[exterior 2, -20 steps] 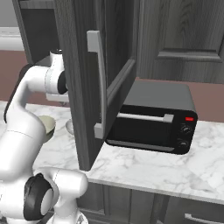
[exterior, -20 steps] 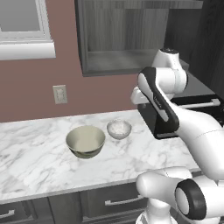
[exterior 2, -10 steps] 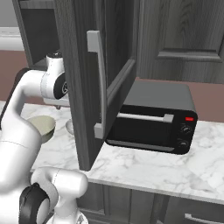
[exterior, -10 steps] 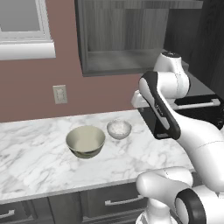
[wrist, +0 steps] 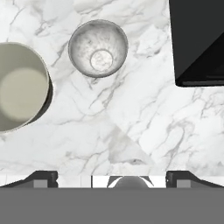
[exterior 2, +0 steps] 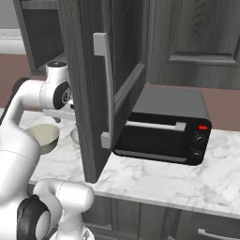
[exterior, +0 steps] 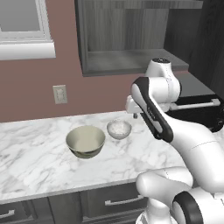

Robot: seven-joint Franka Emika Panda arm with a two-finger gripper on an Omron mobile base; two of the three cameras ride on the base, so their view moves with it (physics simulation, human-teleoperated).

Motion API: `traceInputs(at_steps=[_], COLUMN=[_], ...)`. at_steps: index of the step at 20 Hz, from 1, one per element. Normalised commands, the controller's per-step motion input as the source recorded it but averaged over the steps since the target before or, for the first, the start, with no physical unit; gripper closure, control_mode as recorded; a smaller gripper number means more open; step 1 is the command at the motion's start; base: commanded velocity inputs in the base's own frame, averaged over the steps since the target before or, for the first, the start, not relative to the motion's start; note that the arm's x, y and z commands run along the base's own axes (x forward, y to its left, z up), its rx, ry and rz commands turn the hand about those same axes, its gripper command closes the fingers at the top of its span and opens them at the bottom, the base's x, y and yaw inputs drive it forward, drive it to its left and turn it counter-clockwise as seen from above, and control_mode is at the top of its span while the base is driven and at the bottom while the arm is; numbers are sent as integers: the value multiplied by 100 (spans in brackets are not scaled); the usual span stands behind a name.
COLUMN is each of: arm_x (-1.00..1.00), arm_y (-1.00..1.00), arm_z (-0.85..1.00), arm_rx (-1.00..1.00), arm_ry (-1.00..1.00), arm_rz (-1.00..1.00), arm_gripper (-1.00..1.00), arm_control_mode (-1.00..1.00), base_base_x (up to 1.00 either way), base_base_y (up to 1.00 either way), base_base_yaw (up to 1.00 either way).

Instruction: Pick up the bowls on the counter and stack them on top of one another in the open cabinet. Place the smaller bowl on top of the larger bowl.

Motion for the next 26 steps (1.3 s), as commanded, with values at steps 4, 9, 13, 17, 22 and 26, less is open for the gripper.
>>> traceInputs(at_steps=[4, 9, 13, 17, 22, 26], arm_x=[-4, 0, 19, 29, 38, 36], arm_y=[9, 1, 1, 2, 1, 0], arm_z=[-33, -38, -41, -31, -22, -19], arm_rx=[2, 0, 0, 0, 1, 3], arm_ry=[2, 4, 0, 0, 0, 0], arm_rz=[-6, -2, -10, -12, -15, -14], arm_gripper=[-100, -100, -100, -100, -100, -100], arm_control_mode=[-100, -100, -100, -100, -100, -100], base_base_x=[0, 0, 0, 0, 0, 0], base_base_y=[0, 0, 0, 0, 0, 0], base_base_yaw=[0, 0, 0, 0, 0, 0])
